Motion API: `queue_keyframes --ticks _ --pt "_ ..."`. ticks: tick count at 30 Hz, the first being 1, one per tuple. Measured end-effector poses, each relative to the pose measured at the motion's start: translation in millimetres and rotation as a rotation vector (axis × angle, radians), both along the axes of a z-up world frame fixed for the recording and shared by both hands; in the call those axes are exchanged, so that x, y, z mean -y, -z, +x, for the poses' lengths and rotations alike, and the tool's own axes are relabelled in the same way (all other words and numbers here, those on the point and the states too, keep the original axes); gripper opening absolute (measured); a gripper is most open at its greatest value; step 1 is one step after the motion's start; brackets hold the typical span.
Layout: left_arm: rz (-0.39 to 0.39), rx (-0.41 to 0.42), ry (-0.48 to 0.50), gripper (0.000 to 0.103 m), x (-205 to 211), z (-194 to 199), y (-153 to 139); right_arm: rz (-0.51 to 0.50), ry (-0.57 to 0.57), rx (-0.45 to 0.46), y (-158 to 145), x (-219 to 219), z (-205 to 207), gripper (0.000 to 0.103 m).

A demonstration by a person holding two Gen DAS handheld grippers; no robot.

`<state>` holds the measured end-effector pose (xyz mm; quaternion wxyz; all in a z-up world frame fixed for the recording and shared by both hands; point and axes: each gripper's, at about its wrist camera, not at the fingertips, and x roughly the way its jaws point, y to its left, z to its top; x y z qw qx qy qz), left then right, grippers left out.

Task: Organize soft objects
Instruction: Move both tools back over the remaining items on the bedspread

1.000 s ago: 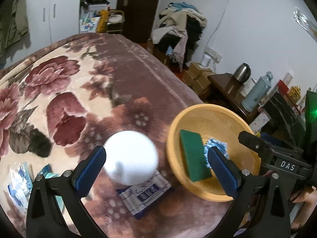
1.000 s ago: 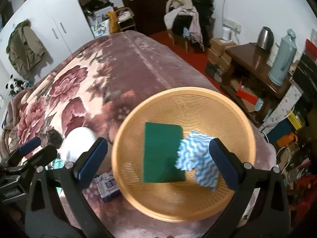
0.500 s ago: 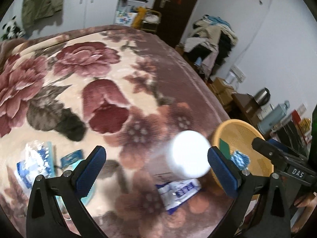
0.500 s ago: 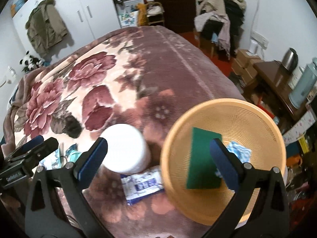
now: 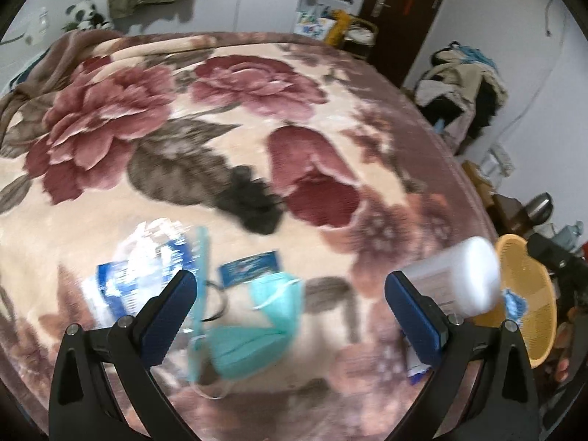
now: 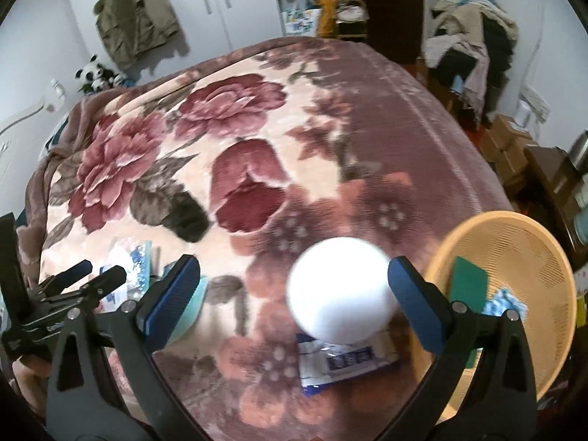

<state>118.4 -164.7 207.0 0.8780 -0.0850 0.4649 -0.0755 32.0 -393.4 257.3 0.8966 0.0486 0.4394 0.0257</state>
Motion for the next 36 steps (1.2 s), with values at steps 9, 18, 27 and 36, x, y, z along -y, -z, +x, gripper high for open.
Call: queue_keyframes --ticks 9,18,27,36 --pt "0.029 -0.075 -0.119 0.102 -70.3 -5.2 47.1 -0.006 -0.132 -0.071 37.4 -64.3 17.5 0.103" --pt "0.045 -0.133 -0.164 0.102 -110.9 -6.7 94.0 0.012 -0.231 -0.189 94.8 -113.1 24.4 0.103" --pt "0.026 -0.204 -0.079 0.102 -86.2 2.1 124.8 0.018 -0.273 -0.230 118.0 -132.6 23.9 0.103" --pt "0.240 -0.247 -0.123 0.102 -66.1 7.7 144.4 0.027 -0.245 -0.240 124.3 -116.7 21.4 0.103"
